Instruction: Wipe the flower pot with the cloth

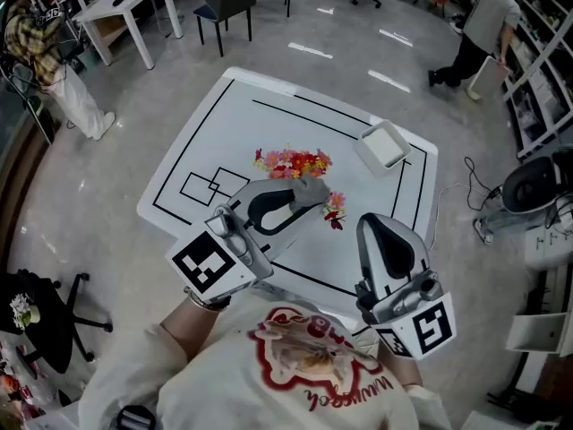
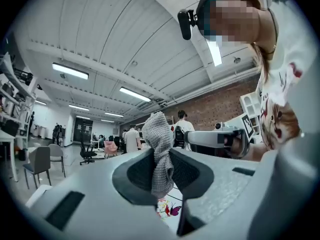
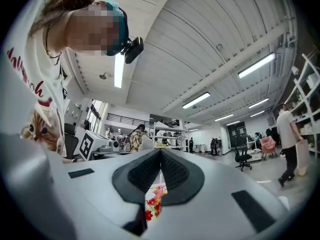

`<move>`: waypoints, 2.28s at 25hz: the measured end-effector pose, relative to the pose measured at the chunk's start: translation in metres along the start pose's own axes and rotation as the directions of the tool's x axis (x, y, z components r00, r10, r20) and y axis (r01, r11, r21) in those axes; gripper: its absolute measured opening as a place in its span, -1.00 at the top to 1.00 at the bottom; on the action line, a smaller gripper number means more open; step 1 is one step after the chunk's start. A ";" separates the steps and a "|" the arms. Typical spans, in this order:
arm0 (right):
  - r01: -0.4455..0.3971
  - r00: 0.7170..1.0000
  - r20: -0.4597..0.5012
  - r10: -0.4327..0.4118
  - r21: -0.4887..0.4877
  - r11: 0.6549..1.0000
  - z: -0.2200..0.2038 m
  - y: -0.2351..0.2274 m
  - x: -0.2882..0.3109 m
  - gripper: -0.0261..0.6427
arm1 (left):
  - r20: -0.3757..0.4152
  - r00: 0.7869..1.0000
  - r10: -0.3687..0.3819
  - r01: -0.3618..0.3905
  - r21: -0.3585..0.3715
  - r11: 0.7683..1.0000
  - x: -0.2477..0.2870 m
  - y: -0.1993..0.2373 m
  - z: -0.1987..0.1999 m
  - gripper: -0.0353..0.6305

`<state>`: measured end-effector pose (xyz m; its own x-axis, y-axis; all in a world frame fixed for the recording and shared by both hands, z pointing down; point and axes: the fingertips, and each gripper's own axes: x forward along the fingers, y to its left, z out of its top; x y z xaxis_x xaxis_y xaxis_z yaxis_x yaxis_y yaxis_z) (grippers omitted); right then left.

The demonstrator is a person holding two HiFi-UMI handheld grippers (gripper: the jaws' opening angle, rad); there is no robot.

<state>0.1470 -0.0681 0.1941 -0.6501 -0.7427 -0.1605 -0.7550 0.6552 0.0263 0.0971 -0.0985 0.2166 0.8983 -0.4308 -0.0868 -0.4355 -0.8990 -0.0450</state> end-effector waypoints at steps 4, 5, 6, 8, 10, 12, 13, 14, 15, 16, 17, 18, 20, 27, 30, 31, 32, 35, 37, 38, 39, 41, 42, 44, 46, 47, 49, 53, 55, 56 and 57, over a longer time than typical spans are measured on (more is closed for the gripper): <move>-0.039 0.999 -0.003 0.038 -0.034 0.999 0.014 0.004 0.011 0.93 | 0.024 1.000 -0.008 0.008 0.018 1.000 0.007 0.001 0.015 0.73; -0.045 0.999 -0.007 0.044 -0.039 0.998 0.016 0.004 0.013 0.93 | 0.026 1.000 -0.009 0.008 0.023 1.000 0.009 0.002 0.016 0.73; -0.052 0.999 -0.013 0.051 -0.042 0.998 0.017 0.005 0.016 0.93 | 0.027 1.000 -0.009 0.008 0.028 1.000 0.010 0.002 0.018 0.73; -0.067 0.997 -0.026 0.066 -0.038 0.997 0.018 0.005 0.020 0.93 | 0.025 1.000 -0.011 0.010 0.040 0.999 0.014 0.001 0.018 0.73; -0.084 0.996 -0.028 0.083 -0.013 0.996 0.018 0.005 0.023 0.64 | 0.016 1.000 -0.013 0.012 0.049 0.999 0.017 -0.001 0.017 0.73; -0.103 0.995 -0.013 0.104 0.039 0.994 0.019 0.006 0.025 0.34 | 0.010 1.000 -0.014 0.013 0.056 0.998 0.020 -0.004 0.015 0.73; -0.110 0.994 -0.003 0.110 0.062 0.992 0.021 0.006 0.026 0.33 | 0.009 1.000 -0.014 0.013 0.061 0.998 0.022 -0.005 0.015 0.73; -0.114 0.993 0.002 0.114 0.069 0.991 0.022 0.007 0.027 0.32 | 0.007 1.000 -0.015 0.014 0.067 0.998 0.023 -0.007 0.014 0.73; -0.116 0.993 -0.004 0.117 0.059 0.991 0.021 0.008 0.029 0.31 | 0.002 1.000 -0.016 0.016 0.075 0.997 0.024 -0.008 0.013 0.73; -0.120 0.992 -0.021 0.121 0.040 0.992 0.020 0.010 0.031 0.29 | -0.005 1.000 -0.017 0.017 0.084 0.996 0.025 -0.010 0.012 0.73; -0.127 0.991 -0.040 0.128 0.024 0.992 0.018 0.012 0.034 0.27 | -0.011 1.000 -0.017 0.018 0.093 0.996 0.026 -0.011 0.011 0.73; -0.136 0.989 -0.055 0.137 0.022 0.990 0.016 0.013 0.036 0.27 | -0.016 1.000 -0.016 0.018 0.101 0.995 0.026 -0.013 0.010 0.73; -0.148 0.986 -0.066 0.151 0.045 0.988 0.014 0.014 0.039 0.27 | -0.026 1.000 -0.018 0.021 0.115 0.993 0.028 -0.015 0.008 0.73; -0.120 0.985 -0.129 0.114 -0.041 0.992 0.008 0.016 0.043 0.63 | -0.052 0.998 -0.030 0.037 0.138 0.990 0.028 -0.022 0.003 0.73; -0.119 0.985 -0.135 0.111 -0.053 0.991 0.006 0.017 0.044 0.74 | -0.064 0.998 -0.024 0.033 0.144 0.989 0.026 -0.022 0.001 0.73; -0.118 0.985 -0.135 0.108 -0.066 0.991 0.006 0.018 0.044 0.77 | -0.067 0.997 -0.026 0.036 0.150 0.988 0.026 -0.022 0.000 0.73; -0.117 0.986 -0.132 0.106 -0.076 0.990 0.005 0.019 0.043 0.80 | -0.067 0.997 -0.030 0.040 0.153 0.987 0.026 -0.022 0.000 0.73; -0.115 0.988 -0.109 0.108 -0.062 0.991 0.007 0.019 0.040 0.83 | -0.055 0.997 -0.050 0.058 0.159 0.986 0.025 -0.026 0.000 0.73; -0.111 0.991 -0.084 0.107 -0.043 0.993 0.009 0.019 0.038 0.83 | -0.042 0.998 -0.054 0.060 0.156 0.986 0.022 -0.028 0.001 0.72; -0.107 0.992 -0.070 0.104 -0.036 0.994 0.011 0.019 0.037 0.83 | -0.038 0.998 -0.055 0.060 0.156 0.986 0.021 -0.029 0.001 0.72; -0.102 0.993 -0.060 0.100 -0.032 0.994 0.012 0.018 0.035 0.83 | -0.036 0.998 -0.056 0.061 0.157 0.986 0.020 -0.030 0.001 0.71; -0.090 0.995 -0.049 0.088 -0.041 0.995 0.015 0.017 0.032 0.83 | -0.029 0.998 -0.058 0.062 0.155 0.986 0.019 -0.033 0.002 0.70; -0.081 0.996 -0.045 0.079 -0.053 0.995 0.017 0.016 0.031 0.83 | -0.025 0.998 -0.061 0.064 0.153 0.986 0.019 -0.034 0.002 0.70; -0.053 0.998 -0.028 0.051 -0.077 0.996 0.022 0.013 0.027 0.83 | -0.020 0.998 -0.067 0.070 0.147 0.987 0.016 -0.036 0.003 0.69; -0.004 1.000 0.004 0.004 -0.071 0.997 0.028 0.002 0.020 0.83 | -0.019 0.998 -0.060 0.062 0.130 0.990 0.012 -0.036 0.002 0.69; 0.020 1.000 0.020 -0.018 -0.061 0.998 0.031 -0.004 0.015 0.83 | -0.020 0.999 -0.045 0.047 0.116 0.992 0.010 -0.034 0.001 0.69; 0.046 0.998 0.036 -0.044 -0.054 0.997 0.035 -0.014 0.007 0.83 | -0.014 1.000 0.009 -0.008 0.084 0.996 0.002 -0.025 0.000 0.69; 0.069 0.997 0.029 -0.067 -0.067 0.995 0.029 -0.031 0.007 0.83 | -0.004 0.995 0.103 -0.103 0.066 0.993 -0.013 0.002 -0.004 0.69; 0.077 0.997 0.027 -0.076 -0.058 0.995 0.024 -0.037 0.012 0.83 | -0.007 0.992 0.127 -0.127 0.066 0.990 -0.019 0.014 -0.008 0.70; 0.081 0.996 0.025 -0.080 -0.058 0.995 0.022 -0.040 0.014 0.83 | -0.005 0.991 0.134 -0.133 0.064 0.989 -0.021 0.020 -0.009 0.70; 0.085 0.996 0.022 -0.083 -0.058 0.995 0.020 -0.043 0.017 0.83 | -0.004 0.991 0.136 -0.136 0.061 0.989 -0.023 0.025 -0.010 0.70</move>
<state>0.1698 -0.1060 0.1706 -0.5828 -0.7916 -0.1837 -0.8110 0.5809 0.0699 0.0668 -0.1117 0.2277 0.8307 -0.5497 -0.0878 -0.5563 -0.8258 -0.0932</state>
